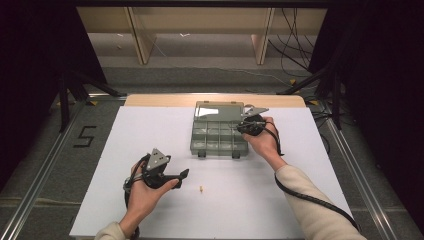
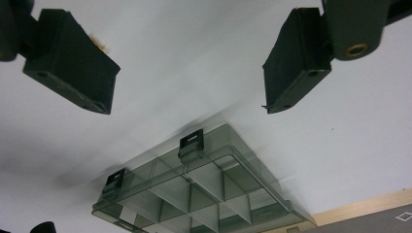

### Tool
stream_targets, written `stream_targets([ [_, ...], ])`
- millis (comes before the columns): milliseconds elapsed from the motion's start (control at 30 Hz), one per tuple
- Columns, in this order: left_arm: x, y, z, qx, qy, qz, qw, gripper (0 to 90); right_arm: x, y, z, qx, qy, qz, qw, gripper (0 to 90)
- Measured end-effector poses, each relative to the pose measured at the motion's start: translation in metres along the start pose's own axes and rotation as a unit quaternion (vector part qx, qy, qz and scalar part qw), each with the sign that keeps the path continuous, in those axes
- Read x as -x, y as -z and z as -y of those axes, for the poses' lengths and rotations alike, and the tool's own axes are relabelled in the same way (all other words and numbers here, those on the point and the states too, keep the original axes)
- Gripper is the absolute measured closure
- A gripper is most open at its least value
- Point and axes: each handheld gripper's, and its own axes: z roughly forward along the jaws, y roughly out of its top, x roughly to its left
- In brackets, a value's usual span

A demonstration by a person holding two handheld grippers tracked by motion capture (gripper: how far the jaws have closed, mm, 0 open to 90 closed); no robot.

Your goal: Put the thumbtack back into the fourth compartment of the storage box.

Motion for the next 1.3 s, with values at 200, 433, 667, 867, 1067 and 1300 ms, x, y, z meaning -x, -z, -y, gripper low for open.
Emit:
stream_targets([
  [200,0.000,0.000,0.000,-0.001,0.000,0.003,1.0000,18.9,0.001,-0.002,0.001,0.005,0.005,0.002,1.0000,82.8],
  [433,0.001,-0.001,0.000,0.005,0.007,0.003,1.0000,18.9,0.001,-0.003,0.002,-0.002,-0.001,0.002,1.0000,82.5],
  [667,0.000,0.000,0.000,0.001,0.000,0.002,1.0000,18.9,0.001,-0.002,0.001,-0.004,-0.004,-0.001,1.0000,73.4],
  [867,0.000,0.000,0.000,0.007,0.004,0.000,1.0000,18.9,-0.002,0.007,-0.008,0.025,-0.025,-0.012,0.9993,47.9],
  [1067,0.000,0.001,0.000,0.004,0.003,0.002,1.0000,18.9,-0.021,0.021,-0.014,0.031,-0.033,-0.044,0.9980,34.2],
  [1300,0.002,0.002,-0.001,0.010,0.005,0.001,0.9999,18.9,-0.061,0.031,-0.017,0.032,-0.010,-0.084,0.9959,28.3],
])
